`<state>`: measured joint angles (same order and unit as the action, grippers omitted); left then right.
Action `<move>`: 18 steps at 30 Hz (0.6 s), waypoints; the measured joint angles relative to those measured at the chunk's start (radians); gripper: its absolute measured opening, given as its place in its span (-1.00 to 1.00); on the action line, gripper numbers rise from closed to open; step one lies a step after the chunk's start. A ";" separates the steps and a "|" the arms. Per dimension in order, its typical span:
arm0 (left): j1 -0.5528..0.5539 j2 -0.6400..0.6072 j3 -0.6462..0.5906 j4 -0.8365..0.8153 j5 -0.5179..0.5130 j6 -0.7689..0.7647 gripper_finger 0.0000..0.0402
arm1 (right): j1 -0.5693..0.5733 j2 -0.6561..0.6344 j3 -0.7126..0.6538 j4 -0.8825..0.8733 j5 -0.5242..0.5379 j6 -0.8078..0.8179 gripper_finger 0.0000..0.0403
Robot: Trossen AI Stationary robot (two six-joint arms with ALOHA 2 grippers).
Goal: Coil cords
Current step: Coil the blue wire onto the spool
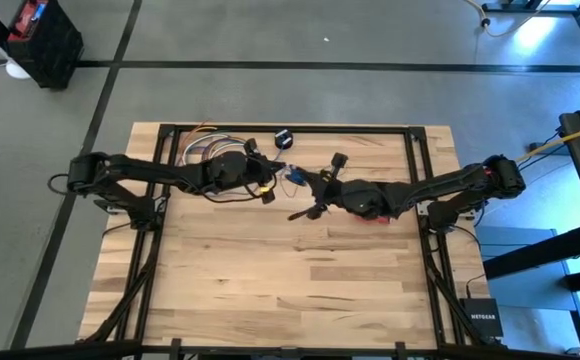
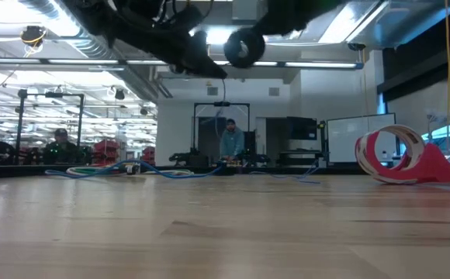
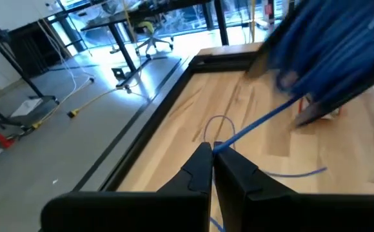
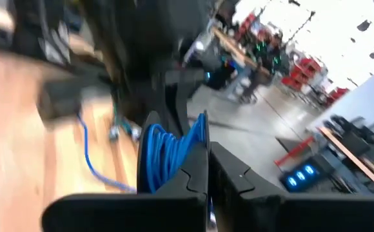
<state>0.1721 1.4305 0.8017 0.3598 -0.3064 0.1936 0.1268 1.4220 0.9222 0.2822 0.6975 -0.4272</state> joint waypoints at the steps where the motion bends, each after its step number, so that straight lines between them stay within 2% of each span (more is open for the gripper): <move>1: -0.001 -0.012 0.000 -0.011 0.002 0.000 -0.98 | -0.001 0.000 0.000 -0.032 0.013 0.006 -0.99; 9: -0.026 -0.033 0.000 -0.039 0.015 -0.021 -0.98 | -0.062 0.017 0.003 -0.147 0.033 0.066 -0.99; 14: -0.040 -0.033 0.000 -0.044 0.014 -0.035 -0.98 | -0.110 0.066 0.003 -0.166 -0.060 0.123 -0.99; 18: -0.040 -0.035 -0.001 -0.030 0.013 -0.056 -0.98 | -0.130 0.104 0.000 -0.165 -0.064 0.126 -0.99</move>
<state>0.1319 1.3957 0.8004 0.3303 -0.2932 0.1373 -0.0034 1.5262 0.9223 0.1168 0.6330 -0.3011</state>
